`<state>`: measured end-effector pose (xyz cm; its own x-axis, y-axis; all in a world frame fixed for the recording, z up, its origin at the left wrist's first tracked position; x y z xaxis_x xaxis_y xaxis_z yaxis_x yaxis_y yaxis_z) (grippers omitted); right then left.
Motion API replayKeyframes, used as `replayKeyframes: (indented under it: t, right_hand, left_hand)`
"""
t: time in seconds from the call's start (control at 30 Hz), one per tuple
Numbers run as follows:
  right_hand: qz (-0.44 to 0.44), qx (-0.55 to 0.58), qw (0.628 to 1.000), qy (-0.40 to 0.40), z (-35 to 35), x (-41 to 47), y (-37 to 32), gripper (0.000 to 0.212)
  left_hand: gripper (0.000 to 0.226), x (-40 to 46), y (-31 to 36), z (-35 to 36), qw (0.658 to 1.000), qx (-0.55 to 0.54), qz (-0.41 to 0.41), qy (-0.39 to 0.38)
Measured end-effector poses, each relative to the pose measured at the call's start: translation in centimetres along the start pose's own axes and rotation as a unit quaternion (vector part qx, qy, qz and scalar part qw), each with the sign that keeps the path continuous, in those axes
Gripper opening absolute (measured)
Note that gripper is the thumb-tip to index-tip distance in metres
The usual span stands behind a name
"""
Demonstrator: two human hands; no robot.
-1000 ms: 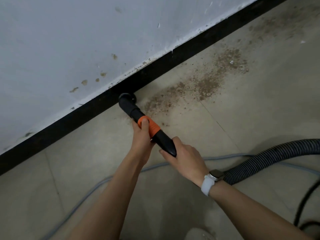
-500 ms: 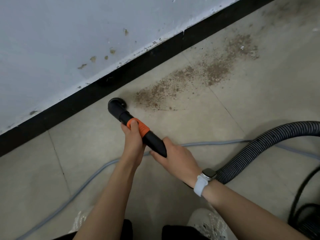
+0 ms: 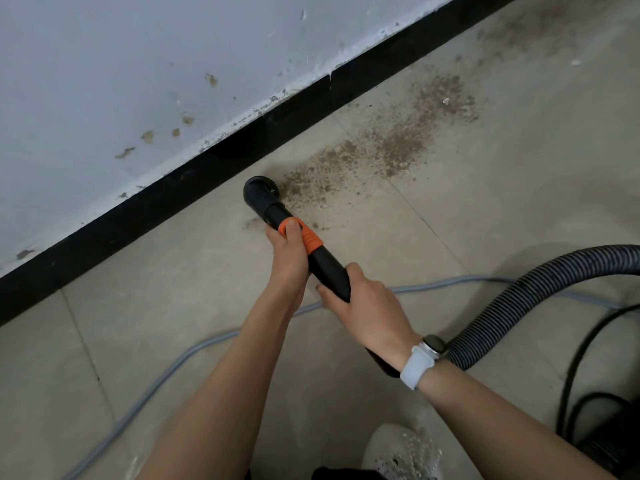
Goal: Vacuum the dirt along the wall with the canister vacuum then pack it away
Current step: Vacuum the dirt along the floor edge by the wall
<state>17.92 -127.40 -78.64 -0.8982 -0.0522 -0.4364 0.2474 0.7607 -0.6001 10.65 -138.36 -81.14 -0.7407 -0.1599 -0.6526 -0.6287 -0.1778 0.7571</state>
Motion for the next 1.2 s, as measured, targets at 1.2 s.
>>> replayKeyframes:
  t: [1.2]
  right_hand:
    - [0.062, 0.098, 0.991, 0.073, -2.4, 5.1, 0.0, 0.038]
  left_hand:
    - [0.043, 4.8, 5.0, 4.8, 0.991, 0.069, 0.0, -0.114]
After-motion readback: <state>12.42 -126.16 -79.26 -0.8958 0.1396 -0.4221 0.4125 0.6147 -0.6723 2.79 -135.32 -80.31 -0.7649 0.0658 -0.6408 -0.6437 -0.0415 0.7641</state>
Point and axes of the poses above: each hand's wrist, its own x-axis towards the middle knuckle, its own z-axis out of the palm, y = z × x, the point moved 2 cm from there along x, towards the middle knuckle, and after that the axes turned 1 degree about -y, right-handed, at the moved point
